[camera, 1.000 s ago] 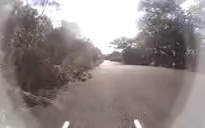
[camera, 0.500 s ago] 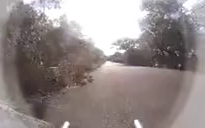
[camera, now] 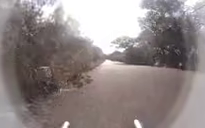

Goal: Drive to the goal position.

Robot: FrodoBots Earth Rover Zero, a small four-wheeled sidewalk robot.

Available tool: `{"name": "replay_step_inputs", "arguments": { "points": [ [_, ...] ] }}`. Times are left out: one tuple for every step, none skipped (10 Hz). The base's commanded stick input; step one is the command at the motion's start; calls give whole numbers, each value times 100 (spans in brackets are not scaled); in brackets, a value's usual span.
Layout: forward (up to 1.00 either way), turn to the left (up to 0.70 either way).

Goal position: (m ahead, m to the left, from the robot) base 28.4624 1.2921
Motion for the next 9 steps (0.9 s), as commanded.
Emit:
{"name": "replay_step_inputs", "arguments": {
  "points": [
    [70,0],
    [70,0],
    [70,0],
    [70,0],
    [70,0],
    [70,0],
    [70,0],
    [70,-20],
    [70,-25]
  ]
}}
